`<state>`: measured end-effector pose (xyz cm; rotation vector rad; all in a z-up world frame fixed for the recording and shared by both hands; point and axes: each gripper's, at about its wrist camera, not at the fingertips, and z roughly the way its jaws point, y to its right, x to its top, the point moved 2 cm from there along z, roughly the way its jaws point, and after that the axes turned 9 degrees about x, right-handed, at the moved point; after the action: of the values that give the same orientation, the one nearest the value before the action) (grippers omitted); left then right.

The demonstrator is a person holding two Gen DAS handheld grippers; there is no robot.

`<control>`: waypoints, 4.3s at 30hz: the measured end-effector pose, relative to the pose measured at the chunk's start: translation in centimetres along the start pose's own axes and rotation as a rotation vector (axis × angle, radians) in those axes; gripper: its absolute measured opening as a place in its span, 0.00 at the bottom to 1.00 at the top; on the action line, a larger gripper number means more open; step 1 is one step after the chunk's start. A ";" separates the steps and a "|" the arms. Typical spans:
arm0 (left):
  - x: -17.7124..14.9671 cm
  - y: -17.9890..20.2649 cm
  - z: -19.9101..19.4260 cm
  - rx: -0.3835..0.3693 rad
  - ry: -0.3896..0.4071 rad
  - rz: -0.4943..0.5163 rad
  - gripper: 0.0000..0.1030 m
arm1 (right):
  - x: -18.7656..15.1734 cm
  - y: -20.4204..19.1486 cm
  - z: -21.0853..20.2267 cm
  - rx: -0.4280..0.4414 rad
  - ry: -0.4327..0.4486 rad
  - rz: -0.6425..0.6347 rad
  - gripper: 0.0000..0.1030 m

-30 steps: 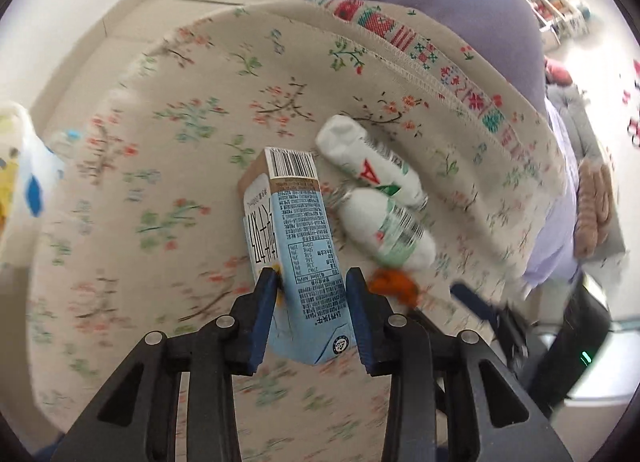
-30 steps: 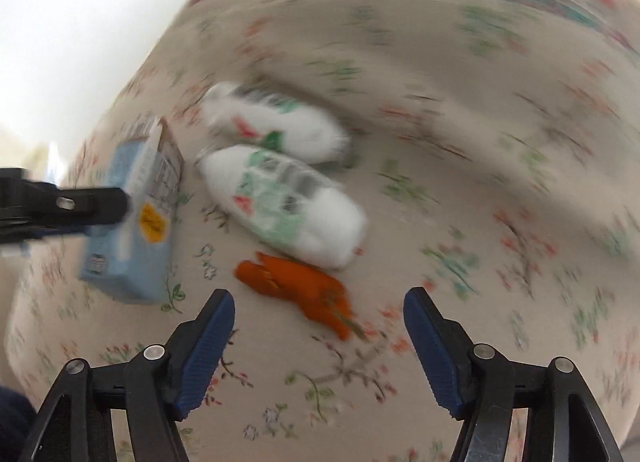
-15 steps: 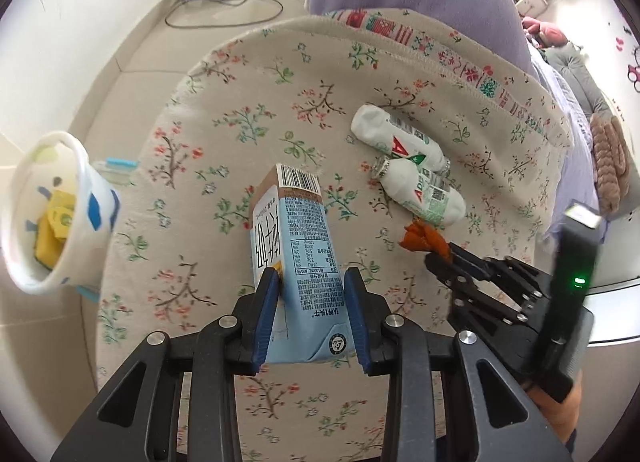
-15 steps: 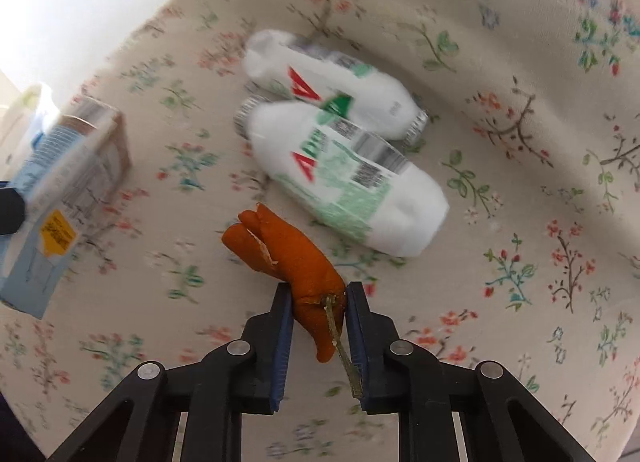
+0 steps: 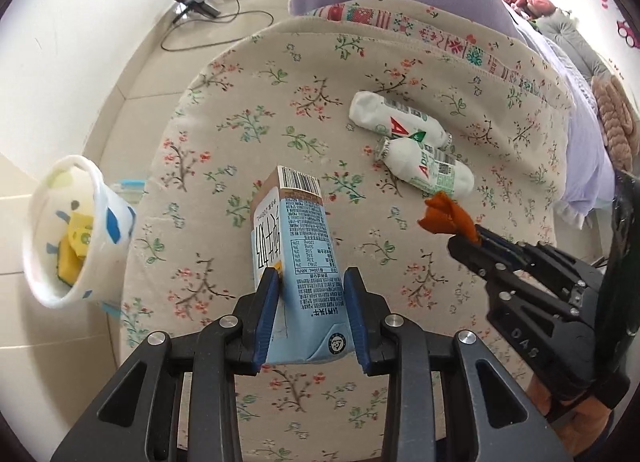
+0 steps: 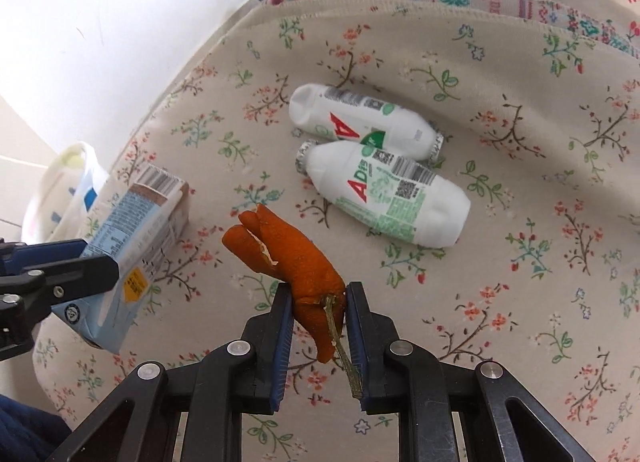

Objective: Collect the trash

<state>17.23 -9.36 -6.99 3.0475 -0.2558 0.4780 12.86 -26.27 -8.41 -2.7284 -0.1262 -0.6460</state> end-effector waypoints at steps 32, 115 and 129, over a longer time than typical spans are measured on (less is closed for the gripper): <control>1.3 -16.0 -4.5 -0.027 0.091 -0.175 0.05 | 1.1 -10.5 4.7 0.083 -0.022 -0.084 0.22; -22.0 -29.2 30.0 0.286 -0.094 0.142 0.73 | 4.8 -12.9 3.4 0.381 0.030 0.004 0.52; -21.9 -29.2 38.0 0.388 -0.104 0.322 0.83 | 4.0 -13.0 4.1 0.386 0.026 -0.049 0.52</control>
<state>13.07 20.12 -50.47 3.4280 -0.7510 0.4265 16.08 -12.61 -6.14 -2.3507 -0.2814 -0.5992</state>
